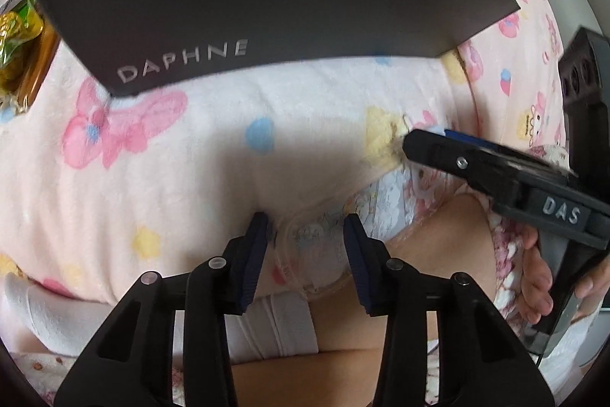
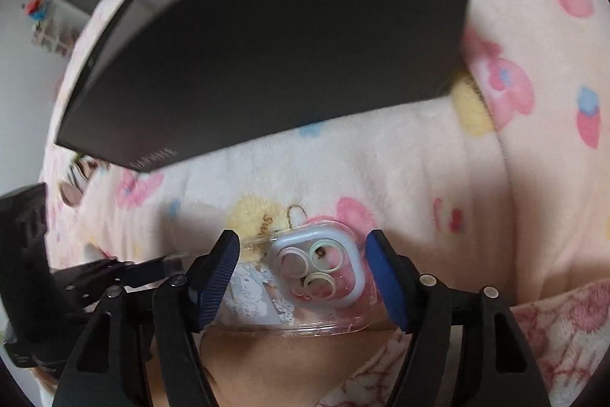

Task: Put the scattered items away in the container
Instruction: 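Carry the phone case with the right tool over the black box, then lower the phone case into the black box and open the right tool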

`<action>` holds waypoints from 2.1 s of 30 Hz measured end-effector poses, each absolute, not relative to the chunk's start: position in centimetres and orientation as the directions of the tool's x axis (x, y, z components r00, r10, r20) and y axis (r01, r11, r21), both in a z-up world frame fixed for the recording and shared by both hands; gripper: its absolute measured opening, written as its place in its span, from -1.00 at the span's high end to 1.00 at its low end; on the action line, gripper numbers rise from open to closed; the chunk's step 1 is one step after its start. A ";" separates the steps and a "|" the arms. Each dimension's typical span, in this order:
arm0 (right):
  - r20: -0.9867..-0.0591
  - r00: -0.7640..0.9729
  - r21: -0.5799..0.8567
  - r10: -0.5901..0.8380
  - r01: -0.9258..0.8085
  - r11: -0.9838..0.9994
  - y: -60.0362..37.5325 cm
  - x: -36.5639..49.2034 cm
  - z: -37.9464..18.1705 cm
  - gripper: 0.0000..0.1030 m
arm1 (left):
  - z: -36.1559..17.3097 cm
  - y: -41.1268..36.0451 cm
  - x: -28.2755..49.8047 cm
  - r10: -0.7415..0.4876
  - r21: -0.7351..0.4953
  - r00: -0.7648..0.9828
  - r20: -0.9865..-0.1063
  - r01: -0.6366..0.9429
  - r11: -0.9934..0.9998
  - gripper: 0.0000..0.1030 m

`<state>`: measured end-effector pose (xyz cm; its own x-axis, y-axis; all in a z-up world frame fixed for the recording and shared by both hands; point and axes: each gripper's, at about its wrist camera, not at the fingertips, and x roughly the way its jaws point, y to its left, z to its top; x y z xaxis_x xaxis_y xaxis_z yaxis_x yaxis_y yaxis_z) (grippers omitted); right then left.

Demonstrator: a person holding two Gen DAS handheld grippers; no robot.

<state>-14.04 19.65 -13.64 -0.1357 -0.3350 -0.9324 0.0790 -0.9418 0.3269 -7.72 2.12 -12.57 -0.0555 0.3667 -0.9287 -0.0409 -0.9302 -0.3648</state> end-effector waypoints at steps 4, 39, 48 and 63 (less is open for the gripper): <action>-0.923 -0.120 0.355 -0.366 0.107 -0.929 19.6 -13.7 -13.5 -0.34 | -12.4 2.1 -7.2 0.351 -0.348 -0.043 -0.935 -0.063 -0.935 0.19; -0.779 -0.438 0.362 -0.449 0.270 -0.892 20.5 -8.8 -3.6 -0.07 | -0.7 -3.1 -5.9 0.389 -0.384 -0.443 -0.808 -0.106 -0.917 0.17; -0.684 -0.602 0.301 -0.412 0.282 -0.911 18.0 -17.7 2.6 0.08 | 4.4 -3.6 -16.2 0.346 -0.363 -0.507 -0.789 -0.069 -0.929 0.17; -0.905 -0.306 0.200 -0.295 0.305 -0.931 16.3 -23.8 -7.1 0.09 | -5.8 -3.1 -23.1 0.297 -0.310 -0.219 -0.929 0.023 -0.951 0.17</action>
